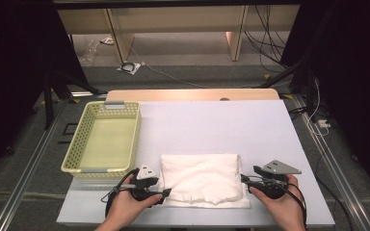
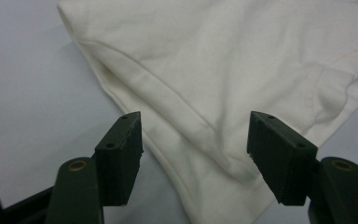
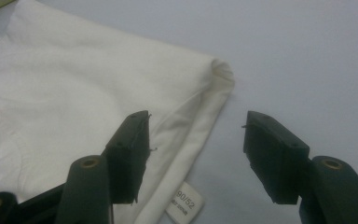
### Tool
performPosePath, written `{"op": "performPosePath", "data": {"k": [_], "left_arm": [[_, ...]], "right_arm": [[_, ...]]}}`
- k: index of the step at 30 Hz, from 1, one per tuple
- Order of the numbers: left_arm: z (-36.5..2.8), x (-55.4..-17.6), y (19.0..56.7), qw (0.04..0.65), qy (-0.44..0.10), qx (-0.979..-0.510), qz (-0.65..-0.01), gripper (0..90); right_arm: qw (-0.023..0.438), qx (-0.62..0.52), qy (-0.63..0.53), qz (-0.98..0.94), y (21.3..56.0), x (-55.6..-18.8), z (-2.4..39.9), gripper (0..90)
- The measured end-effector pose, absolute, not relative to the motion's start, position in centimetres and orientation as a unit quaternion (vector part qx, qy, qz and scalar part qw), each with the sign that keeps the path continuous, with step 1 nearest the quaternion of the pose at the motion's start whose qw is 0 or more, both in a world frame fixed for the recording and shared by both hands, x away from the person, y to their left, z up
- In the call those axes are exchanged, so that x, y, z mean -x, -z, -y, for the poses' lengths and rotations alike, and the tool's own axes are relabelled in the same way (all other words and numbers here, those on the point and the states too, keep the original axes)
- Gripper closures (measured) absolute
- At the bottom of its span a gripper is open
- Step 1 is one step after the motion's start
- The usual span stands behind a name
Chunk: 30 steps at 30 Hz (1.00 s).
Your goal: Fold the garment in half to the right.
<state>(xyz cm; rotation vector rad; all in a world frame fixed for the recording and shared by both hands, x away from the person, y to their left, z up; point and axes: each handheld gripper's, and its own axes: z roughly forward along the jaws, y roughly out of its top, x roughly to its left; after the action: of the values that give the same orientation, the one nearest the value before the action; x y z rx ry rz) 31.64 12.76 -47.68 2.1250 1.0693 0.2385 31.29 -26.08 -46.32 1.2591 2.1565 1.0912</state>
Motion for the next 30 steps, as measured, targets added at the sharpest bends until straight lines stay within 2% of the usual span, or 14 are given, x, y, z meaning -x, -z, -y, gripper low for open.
{"op": "performPosePath", "data": {"k": [12, 20, 25, 30], "left_arm": [[-12.2, -31.7, 48.7, 0.329, -0.106, -0.837, -0.424, 35.0], [-11.8, -31.3, 48.7, 0.330, -0.111, -0.832, -0.433, 49.7], [-11.3, -30.7, 48.6, 0.335, -0.107, -0.839, -0.415, 68.4], [-11.6, -31.0, 48.7, 0.342, -0.088, -0.835, -0.422, 71.8]], "right_arm": [[0.204, -0.446, -0.386, -0.782, 46.2, -31.2, 25.7, 41.8], [0.202, -0.445, -0.385, -0.783, 46.2, -31.2, 25.6, 42.0], [0.201, -0.442, -0.383, -0.786, 46.1, -31.2, 25.5, 42.3], [0.197, -0.440, -0.386, -0.786, 46.1, -31.2, 25.2, 42.7]]}}
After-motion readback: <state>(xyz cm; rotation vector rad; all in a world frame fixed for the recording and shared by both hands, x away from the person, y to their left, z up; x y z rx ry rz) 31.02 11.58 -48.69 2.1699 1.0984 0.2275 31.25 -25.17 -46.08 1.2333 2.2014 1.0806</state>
